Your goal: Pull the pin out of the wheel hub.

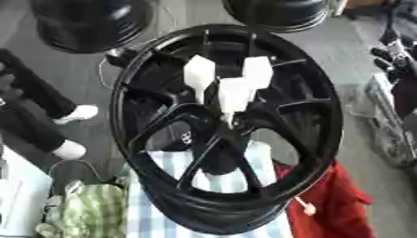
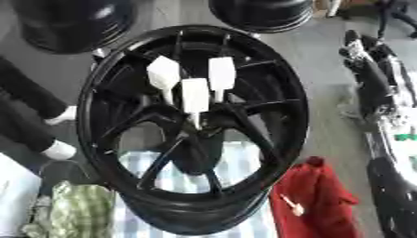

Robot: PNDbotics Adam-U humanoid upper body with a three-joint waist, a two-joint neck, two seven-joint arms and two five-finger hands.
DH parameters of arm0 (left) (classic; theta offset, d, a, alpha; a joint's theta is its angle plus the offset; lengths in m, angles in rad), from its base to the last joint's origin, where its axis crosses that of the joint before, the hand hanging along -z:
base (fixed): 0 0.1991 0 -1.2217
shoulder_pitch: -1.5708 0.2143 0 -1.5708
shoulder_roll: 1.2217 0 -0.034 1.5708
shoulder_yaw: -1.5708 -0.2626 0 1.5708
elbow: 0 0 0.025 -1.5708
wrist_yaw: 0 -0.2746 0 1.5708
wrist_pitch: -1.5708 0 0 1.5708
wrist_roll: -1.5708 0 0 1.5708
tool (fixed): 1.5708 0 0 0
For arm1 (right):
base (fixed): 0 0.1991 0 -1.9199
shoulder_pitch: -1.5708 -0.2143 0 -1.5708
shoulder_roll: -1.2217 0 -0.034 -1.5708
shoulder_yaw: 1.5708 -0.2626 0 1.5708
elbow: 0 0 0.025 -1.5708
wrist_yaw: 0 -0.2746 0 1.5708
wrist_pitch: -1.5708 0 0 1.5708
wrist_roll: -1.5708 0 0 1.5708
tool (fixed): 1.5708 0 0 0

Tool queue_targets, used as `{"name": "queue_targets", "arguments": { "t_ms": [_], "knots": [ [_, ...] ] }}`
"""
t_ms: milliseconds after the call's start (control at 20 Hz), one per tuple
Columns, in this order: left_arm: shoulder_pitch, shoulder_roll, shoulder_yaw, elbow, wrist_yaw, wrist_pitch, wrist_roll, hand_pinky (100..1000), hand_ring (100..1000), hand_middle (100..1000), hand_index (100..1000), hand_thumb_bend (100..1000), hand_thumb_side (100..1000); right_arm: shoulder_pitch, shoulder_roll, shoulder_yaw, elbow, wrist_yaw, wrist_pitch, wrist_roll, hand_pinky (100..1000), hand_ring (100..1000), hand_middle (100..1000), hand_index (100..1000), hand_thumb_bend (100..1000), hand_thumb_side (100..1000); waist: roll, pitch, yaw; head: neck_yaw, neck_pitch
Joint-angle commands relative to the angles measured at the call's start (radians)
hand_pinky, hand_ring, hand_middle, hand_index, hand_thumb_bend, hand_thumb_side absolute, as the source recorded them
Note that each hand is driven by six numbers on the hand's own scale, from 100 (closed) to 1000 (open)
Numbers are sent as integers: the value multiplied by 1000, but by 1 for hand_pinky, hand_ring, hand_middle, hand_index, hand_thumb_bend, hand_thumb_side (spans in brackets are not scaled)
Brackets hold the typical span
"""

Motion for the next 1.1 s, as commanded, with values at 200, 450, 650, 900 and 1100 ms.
{"name": "queue_targets", "arguments": {
  "t_ms": [200,450,650,900,1100],
  "knots": [
    [-6,16,4,-10,1,-1,3,689,749,735,780,317,743,-11,-18,-8,-14,2,0,0,922,782,798,777,276,382,0,-20,-2,6,6],
    [-8,17,4,-10,0,-1,4,688,748,732,776,319,741,-11,-18,-9,-13,2,1,0,921,782,798,778,279,381,0,-19,-3,6,6],
    [-10,18,4,-11,0,-1,4,688,748,733,777,319,741,-11,-18,-11,-12,2,0,-2,921,782,798,778,281,381,0,-17,-5,7,6],
    [-15,21,6,-14,-1,-1,5,688,749,734,778,319,739,-13,-18,-13,-12,1,0,-4,921,782,798,778,284,379,-1,-15,-7,6,6],
    [-36,32,13,-27,-4,-2,6,689,751,736,781,316,729,-18,-22,-14,-10,0,0,-5,921,782,798,777,284,379,-1,-12,-12,3,6]
  ]
}}
